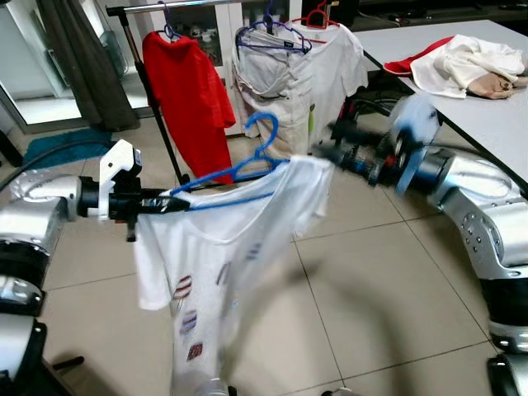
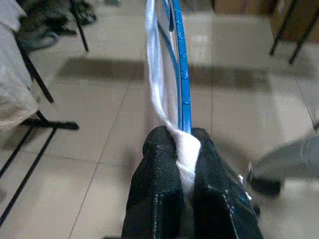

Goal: Hang hanger

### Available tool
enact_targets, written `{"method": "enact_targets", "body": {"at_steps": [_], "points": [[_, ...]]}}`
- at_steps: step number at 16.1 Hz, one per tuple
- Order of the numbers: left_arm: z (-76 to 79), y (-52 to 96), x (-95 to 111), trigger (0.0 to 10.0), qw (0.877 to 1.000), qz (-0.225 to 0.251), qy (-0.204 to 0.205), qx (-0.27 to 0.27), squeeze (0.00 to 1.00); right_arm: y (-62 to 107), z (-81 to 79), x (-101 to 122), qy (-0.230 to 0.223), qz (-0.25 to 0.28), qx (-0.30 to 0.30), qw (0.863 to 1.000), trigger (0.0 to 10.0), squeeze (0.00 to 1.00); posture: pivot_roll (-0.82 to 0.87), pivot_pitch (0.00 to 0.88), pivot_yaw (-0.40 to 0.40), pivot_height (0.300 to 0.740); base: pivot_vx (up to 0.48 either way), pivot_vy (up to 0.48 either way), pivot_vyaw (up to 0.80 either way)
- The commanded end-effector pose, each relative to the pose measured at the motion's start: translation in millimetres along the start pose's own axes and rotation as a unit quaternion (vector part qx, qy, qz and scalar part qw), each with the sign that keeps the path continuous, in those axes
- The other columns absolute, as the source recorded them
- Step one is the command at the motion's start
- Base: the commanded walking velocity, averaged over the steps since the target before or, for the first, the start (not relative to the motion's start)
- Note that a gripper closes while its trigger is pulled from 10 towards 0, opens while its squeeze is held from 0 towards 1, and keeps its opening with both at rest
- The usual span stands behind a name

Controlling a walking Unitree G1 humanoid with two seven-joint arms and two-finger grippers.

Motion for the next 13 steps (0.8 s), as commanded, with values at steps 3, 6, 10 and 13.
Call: {"method": "enact_targets", "body": {"at_steps": [3,6,10,13], "points": [[6.4,0.1,15.9,0.0,0.998,0.059,-0.004,-0.014,0.0,-14.1,-21.9,-12.7,-0.03,-0.017,-0.029,0.999,10.0,0.0,-0.02,0.004,0.112,0.74,0.0,0.0,0.0],[11.0,6.7,21.3,0.0,0.997,0.075,-0.004,-0.023,0.0,-18.8,-19.2,-27.0,-0.026,-0.044,-0.08,0.995,10.0,0.0,-0.01,0.006,0.11,0.74,0.0,0.0,0.0],[14.7,11.1,20.9,0.0,0.998,0.055,-0.006,-0.027,0.0,-18.1,-13.1,-13.1,-0.011,0.008,-0.092,0.996,10.0,0.0,0.0,0.004,0.112,0.74,0.0,0.0,0.0],[15.5,13.9,19.5,0.0,0.999,0.018,-0.024,-0.031,0.0,-11.6,-8.1,13.4,0.031,0.071,-0.02,0.997,10.0,0.0,-0.01,0.0,0.118,0.74,0.0,0.0,0.0]]}}
Point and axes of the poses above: a point about 5 cm out from each wrist's last joint towards the gripper, its own y axis pointing back from the gripper into the wrist, its own x axis along the axis of the wrist's last joint, z = x × y, the point moved 1 cm from there along -y, pointing out of the wrist towards the gripper, and after that the axes turned 10 degrees about y, right-handed, at the moved point
